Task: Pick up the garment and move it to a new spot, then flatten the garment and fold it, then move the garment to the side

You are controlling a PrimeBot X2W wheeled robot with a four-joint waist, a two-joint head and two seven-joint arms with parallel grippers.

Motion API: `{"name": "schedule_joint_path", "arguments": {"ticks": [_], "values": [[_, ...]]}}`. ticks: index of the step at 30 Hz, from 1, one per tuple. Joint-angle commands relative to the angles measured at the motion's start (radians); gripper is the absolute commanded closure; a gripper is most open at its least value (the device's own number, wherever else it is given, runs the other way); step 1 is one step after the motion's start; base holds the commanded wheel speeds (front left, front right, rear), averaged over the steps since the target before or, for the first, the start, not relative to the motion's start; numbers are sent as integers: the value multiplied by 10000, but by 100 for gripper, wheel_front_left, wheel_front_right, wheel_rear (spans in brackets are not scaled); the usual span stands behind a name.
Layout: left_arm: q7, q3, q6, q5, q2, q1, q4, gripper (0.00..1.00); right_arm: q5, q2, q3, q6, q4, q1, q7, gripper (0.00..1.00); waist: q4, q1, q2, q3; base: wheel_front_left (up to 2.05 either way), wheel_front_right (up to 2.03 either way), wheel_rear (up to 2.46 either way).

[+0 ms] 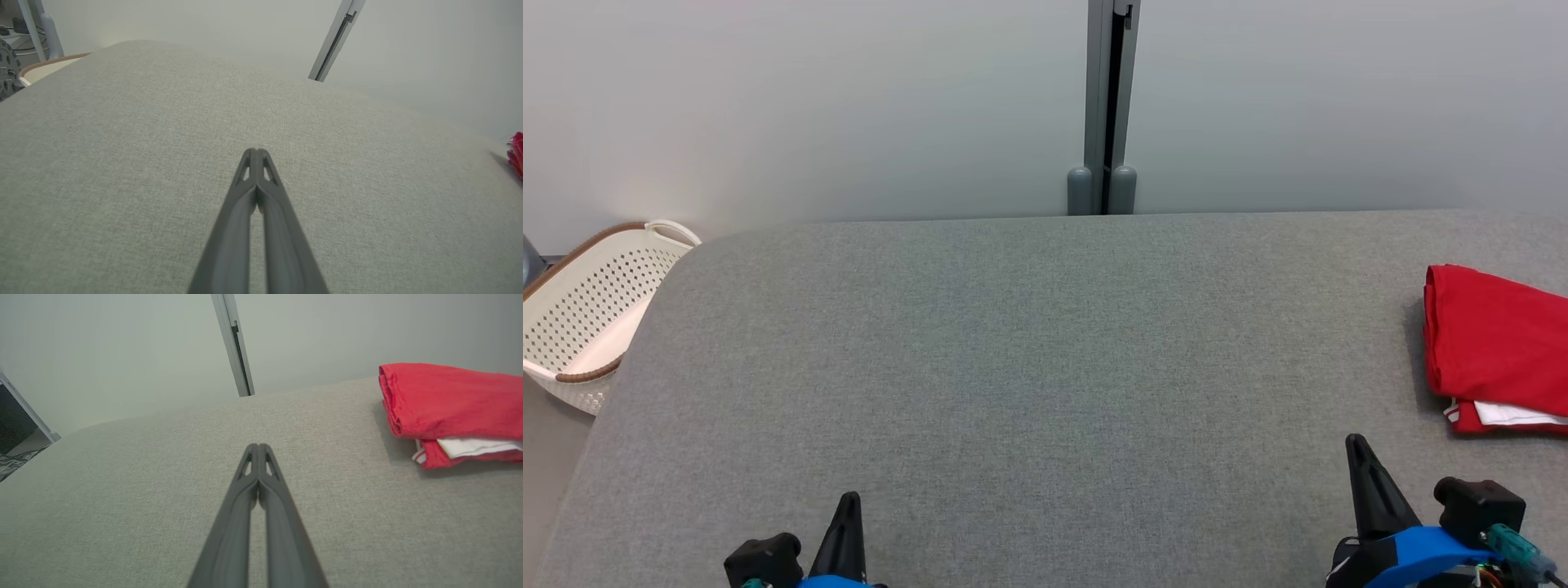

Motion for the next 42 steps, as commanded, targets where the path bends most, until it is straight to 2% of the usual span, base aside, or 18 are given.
{"name": "schedule_joint_path", "arguments": {"ticks": [1, 24, 42], "values": [[120, 202, -73, -519, -13, -267, -226, 100, 656, -36, -63, 2, -199, -203, 134, 100, -11, 0, 0, 7, 0, 0, 0], [1027, 1201, -525, -3813, -176, -564, -737, 100, 4648, -54, -161, 2, -598, -287, 979, 100, -112, 0, 0, 98, 0, 0, 0], [1611, 1837, -807, -5861, -281, -747, -1037, 100, 7125, -68, -275, 3, -785, -395, 1558, 100, -190, 0, 0, 168, 0, 0, 0]]}}
